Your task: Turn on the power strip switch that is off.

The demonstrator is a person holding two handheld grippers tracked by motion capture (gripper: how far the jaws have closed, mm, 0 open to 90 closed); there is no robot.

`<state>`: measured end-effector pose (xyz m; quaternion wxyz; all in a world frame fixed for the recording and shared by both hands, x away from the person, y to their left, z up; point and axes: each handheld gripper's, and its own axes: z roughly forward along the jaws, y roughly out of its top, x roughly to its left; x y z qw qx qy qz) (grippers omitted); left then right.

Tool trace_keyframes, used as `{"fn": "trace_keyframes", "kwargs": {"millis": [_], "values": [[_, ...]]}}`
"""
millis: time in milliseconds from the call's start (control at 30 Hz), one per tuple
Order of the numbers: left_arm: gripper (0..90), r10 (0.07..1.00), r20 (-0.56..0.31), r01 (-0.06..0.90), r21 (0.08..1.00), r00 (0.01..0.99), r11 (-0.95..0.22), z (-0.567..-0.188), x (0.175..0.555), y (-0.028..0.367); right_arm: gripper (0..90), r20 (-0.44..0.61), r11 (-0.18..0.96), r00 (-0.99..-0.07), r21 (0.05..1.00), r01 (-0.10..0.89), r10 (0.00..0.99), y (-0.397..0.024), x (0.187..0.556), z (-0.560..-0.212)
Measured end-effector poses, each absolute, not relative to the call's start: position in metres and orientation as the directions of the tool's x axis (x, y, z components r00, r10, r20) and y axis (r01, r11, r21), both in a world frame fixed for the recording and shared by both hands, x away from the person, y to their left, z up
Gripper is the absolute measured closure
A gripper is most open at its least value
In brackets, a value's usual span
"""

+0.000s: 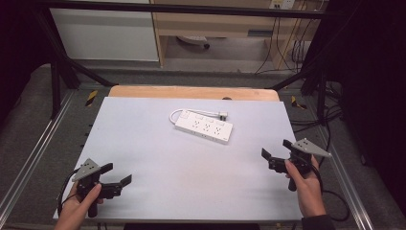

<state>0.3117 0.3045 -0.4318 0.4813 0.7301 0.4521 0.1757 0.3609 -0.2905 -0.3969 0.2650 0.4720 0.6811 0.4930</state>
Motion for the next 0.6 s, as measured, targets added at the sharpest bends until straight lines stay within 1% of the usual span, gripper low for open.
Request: {"fn": "trace_keyframes", "kwargs": {"millis": [267, 433, 600], "values": [[6.4, 0.832, -0.192, 0.494, 0.862, 0.520, -0.109, -0.432, 0.308, 0.310, 4.4, 0.097, 0.107, -0.425, 0.896, 0.431, 0.900, -0.290, 0.351, -0.429], [6.4, 0.830, -0.192, 0.494, 0.862, 0.523, -0.112, -0.432, 0.309, 0.310, 4.0, 0.094, 0.143, -0.450, 0.874, 0.465, 0.888, -0.286, 0.344, -0.441], [6.4, 0.831, -0.190, 0.500, 0.858, 0.523, -0.118, -0.432, 0.309, 0.308, 3.7, 0.088, 0.188, -0.476, 0.845, 0.502, 0.875, -0.275, 0.347, -0.449]]}}
